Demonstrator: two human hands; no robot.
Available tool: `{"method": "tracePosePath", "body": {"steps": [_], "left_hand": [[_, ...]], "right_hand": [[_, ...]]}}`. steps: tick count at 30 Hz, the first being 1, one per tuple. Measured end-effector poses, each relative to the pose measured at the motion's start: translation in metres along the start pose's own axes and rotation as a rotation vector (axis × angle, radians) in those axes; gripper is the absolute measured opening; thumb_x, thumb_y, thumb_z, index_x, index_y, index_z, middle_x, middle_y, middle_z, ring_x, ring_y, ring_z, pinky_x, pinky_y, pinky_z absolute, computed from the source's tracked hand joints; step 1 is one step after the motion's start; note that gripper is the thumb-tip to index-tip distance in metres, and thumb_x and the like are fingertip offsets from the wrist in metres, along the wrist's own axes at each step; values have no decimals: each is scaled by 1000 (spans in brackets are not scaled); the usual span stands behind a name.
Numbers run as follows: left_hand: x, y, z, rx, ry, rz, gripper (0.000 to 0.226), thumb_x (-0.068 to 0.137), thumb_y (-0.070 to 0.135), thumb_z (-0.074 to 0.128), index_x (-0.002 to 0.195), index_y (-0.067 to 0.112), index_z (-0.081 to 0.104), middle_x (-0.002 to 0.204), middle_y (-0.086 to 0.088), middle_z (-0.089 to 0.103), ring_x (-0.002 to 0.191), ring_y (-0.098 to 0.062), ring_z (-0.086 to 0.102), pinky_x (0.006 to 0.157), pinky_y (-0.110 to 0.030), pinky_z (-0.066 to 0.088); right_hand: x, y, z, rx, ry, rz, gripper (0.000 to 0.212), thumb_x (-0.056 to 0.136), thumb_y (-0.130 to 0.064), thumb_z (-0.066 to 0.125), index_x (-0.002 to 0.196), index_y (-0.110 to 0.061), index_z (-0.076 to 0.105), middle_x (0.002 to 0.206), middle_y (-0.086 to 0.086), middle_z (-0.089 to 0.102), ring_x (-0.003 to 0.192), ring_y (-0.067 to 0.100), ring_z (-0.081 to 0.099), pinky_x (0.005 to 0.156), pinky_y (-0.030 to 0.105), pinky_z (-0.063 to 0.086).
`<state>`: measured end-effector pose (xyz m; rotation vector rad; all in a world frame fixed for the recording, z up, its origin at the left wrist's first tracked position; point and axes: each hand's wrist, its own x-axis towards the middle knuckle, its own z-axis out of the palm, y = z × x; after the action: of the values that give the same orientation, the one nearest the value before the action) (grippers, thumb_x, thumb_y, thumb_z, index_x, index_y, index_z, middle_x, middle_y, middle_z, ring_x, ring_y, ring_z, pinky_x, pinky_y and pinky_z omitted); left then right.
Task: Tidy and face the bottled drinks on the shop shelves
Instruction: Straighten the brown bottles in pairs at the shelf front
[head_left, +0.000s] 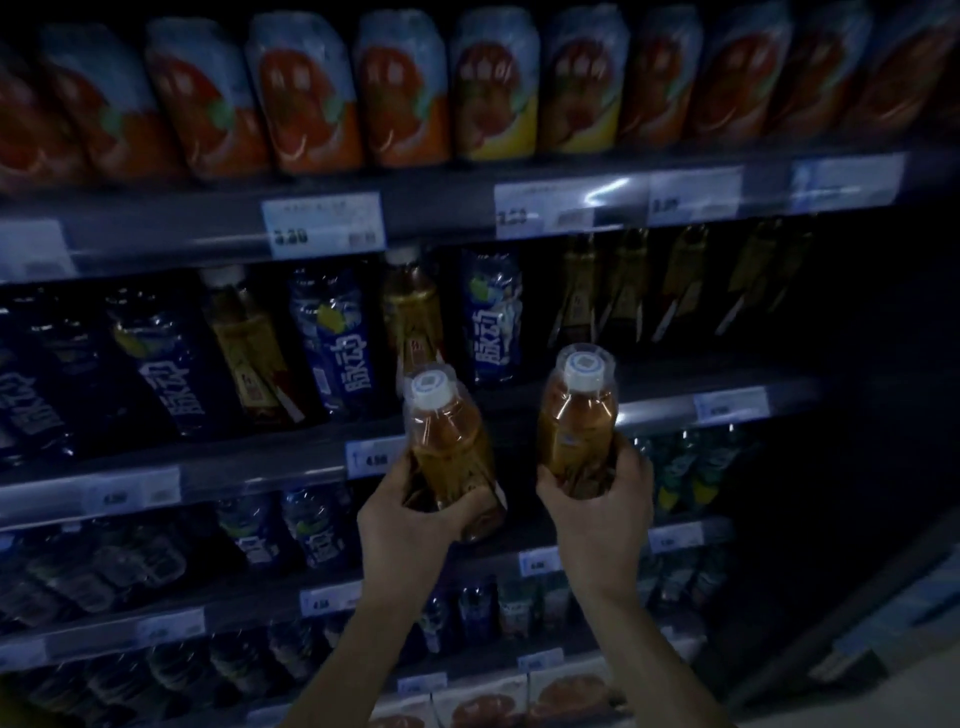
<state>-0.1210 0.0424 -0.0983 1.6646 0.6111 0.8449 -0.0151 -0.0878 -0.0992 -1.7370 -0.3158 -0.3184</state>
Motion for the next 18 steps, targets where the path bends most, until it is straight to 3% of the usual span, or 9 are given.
{"method": "tracePosePath", "body": {"steps": [4,6,9,13,18], "left_hand": [[15,38,29,-36,-58,46,76,48,57,85,118,34,63,97,26,70,92,11,63,71,-5,48],[22,54,46,-43,-91,64,68,51,53,86,113,36,64,97,23,72,93,4,66,72,-10,51],[32,69,69,-33,-112,85,53,57,42,88,105,43,65,96,22,72,91,3,66,72,-11,51],[47,81,98,13,-78,70,59,57,39,88,111,31,67,95,20,72,89,4,66,76,-16,55],[63,89,128,59,-75,74,67,54,46,87,115,27,66,95,19,72,89,6,65,72,-12,53]], "right_hand": [[33,-5,-22,12,19,-25,57,65,-29,83,116,-21,56,106,-6,48,92,-7,50,74,9,39],[51,-6,-33,24,20,-20,58,65,-30,82,116,-22,56,107,-6,48,94,3,53,76,15,42],[73,-6,-47,23,34,-23,55,66,-32,81,113,-22,56,106,-8,46,93,1,50,75,13,41],[103,-3,-63,5,50,-5,58,66,-30,83,116,-17,57,107,-4,48,95,13,54,78,27,48],[134,4,-75,-6,52,0,60,66,-30,84,119,-14,58,109,1,51,102,17,54,86,32,48]]}}
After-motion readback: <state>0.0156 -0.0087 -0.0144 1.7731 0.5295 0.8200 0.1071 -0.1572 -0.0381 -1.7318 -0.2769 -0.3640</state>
